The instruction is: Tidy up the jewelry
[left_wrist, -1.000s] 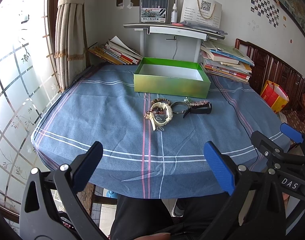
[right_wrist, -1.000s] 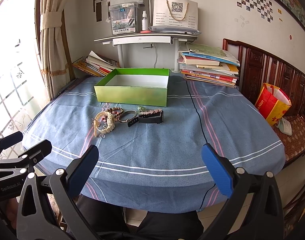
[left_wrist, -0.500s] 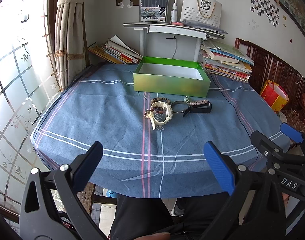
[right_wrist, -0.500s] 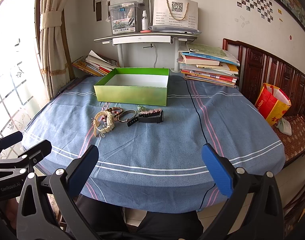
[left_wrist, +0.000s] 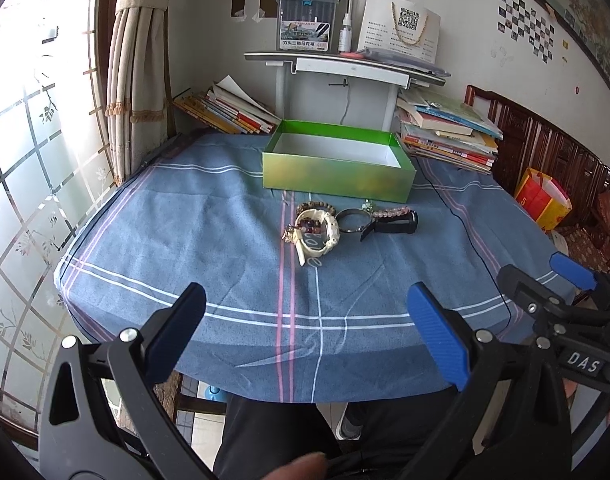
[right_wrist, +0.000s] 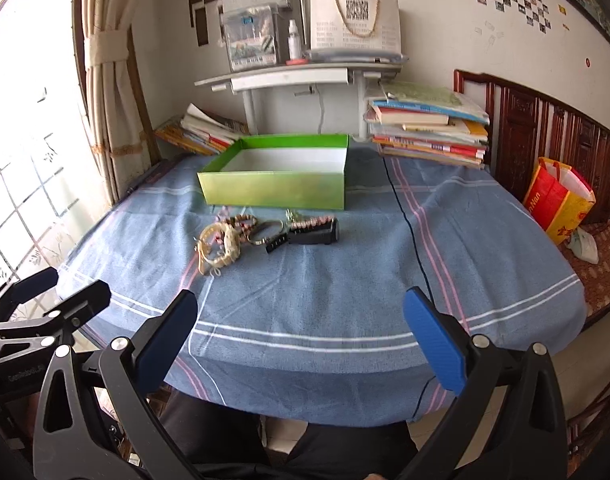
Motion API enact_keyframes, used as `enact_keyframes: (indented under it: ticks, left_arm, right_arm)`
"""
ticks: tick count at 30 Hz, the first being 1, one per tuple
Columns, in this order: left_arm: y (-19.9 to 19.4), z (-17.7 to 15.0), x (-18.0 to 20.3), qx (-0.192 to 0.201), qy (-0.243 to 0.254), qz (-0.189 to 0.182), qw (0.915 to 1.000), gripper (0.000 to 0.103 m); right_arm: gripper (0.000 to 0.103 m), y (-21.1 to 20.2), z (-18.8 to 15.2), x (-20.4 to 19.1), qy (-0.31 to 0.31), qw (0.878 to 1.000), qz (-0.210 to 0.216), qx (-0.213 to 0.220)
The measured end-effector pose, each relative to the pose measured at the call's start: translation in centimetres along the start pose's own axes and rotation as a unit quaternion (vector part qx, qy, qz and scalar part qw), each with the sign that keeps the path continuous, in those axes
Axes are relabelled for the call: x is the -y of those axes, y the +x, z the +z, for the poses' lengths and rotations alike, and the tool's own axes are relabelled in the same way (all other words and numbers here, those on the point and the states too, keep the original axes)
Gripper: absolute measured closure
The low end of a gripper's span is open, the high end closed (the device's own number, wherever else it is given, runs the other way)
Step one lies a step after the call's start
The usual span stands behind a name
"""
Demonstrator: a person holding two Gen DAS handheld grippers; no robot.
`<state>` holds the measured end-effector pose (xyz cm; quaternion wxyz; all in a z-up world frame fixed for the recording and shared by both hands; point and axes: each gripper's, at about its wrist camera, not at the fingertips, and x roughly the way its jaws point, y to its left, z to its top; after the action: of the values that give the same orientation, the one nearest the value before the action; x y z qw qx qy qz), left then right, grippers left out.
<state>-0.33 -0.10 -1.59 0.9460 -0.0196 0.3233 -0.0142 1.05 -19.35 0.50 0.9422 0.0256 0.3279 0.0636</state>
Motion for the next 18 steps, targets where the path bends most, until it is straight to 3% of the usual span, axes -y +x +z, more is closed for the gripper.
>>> enact_keyframes:
  ticks: [3,8,11,13,14,15,16,18]
  left_arm:
    - [0.3,0.0,0.6,0.001,0.023,-0.001,0.9997,0.003]
    - [-0.5,-0.4,1.4,0.038,0.048,-0.007,0.9981,0.003]
    - [-0.8,-0.3,0.9,0.062,0.030,-0.014,0.9975,0.003]
    - [-1.1,-0.5,-0.1,0.102,-0.004,-0.019,0.9946,0.003]
    - [-1.2,-1.0,-0.9,0.136,-0.026,-0.047,0.9893,0.003]
    - [-1.3,-1.7,-1.9,0.170,-0.046,-0.101,0.9792,0.003]
    - [-1.0,-2.0,-2.4,0.176,-0.064,-0.125,0.9743,0.003]
    - [0.9,-1.6,-2.7,0.128,-0.077,-0.116,0.9819,0.003]
  right_arm:
    - [0.002,-0.9,0.0,0.4,0.000,0.999,-0.016,0.036]
    - [0.002,-1.7,0.0,0.5,-0.028,0.994,-0.067,0.081]
    - [0.002,-3.5,-0.5,0.4,-0.045,0.980,-0.114,0.160]
    - [0.002,-4.7,-1.3,0.4,-0.053,0.961,-0.137,0.235]
    - [0.002,-4.6,-1.7,0.5,-0.060,0.953,-0.144,0.261]
    - [0.002,-3.6,-2.2,0.7,-0.067,0.951,-0.154,0.260]
    - [0.002,-2.1,-2.2,1.0,-0.072,0.959,-0.156,0.224]
    - [0.002,1.2,-2.4,1.5,-0.079,0.980,-0.123,0.137]
